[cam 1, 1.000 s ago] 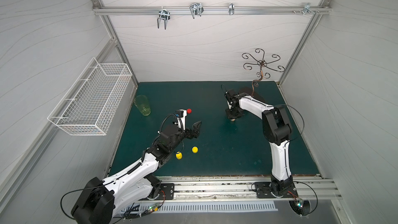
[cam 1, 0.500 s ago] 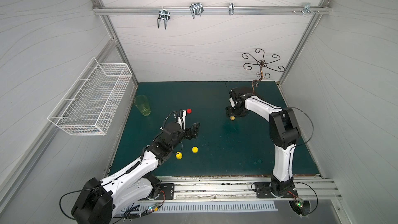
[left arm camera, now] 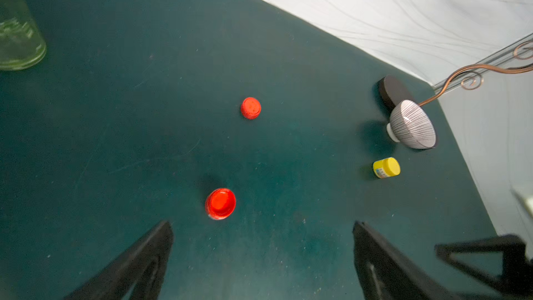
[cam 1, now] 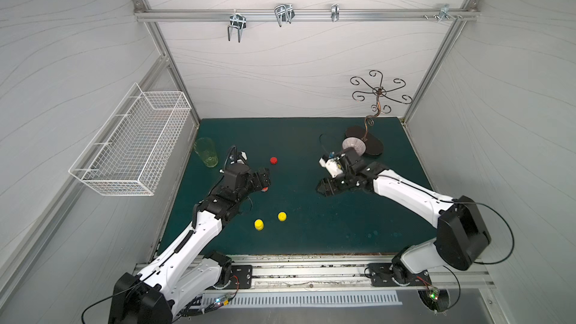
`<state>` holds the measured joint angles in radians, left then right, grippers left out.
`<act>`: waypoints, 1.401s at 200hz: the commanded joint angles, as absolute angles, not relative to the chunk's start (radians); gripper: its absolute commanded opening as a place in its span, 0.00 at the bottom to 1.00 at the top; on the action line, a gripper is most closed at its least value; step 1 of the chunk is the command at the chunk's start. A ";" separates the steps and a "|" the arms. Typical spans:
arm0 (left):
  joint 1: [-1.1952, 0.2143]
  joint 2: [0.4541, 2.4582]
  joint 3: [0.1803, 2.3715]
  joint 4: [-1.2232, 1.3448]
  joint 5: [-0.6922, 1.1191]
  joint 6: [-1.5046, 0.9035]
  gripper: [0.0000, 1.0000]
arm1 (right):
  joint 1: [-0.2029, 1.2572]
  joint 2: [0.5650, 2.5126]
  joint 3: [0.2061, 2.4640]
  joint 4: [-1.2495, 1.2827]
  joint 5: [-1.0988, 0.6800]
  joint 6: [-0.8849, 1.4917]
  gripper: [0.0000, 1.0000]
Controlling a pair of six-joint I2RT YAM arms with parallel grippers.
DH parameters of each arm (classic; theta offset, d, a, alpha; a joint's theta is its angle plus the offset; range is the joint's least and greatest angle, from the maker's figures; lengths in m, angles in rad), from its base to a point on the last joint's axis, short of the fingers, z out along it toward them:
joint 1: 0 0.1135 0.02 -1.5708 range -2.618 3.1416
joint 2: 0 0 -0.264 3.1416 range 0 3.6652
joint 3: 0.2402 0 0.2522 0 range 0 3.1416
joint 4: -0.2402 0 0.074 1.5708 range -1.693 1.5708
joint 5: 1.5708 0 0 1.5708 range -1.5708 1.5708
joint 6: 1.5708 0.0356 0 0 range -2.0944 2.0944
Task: Close the paint jar lid
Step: Pick up the paint jar from the center of the board.
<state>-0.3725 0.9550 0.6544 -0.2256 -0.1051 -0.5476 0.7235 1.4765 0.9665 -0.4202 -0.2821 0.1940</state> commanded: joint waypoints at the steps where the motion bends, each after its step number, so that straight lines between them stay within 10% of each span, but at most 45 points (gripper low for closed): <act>1: -0.364 0.918 0.675 -0.272 -0.104 -0.591 1.00 | 0.825 1.456 0.899 -0.204 -0.327 0.200 0.73; 103: -0.364 0.739 0.629 -0.383 -0.195 -0.578 1.00 | 1.133 1.745 0.934 0.245 -0.310 0.169 0.70; 280: -0.363 0.670 0.629 -0.394 -0.185 -0.565 1.00 | 1.241 2.047 1.186 0.228 -0.169 0.109 0.57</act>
<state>-0.3672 0.6830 0.6174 -0.4149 -0.1799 -0.5724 1.2301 2.0201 1.1641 0.2474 -0.2024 0.1307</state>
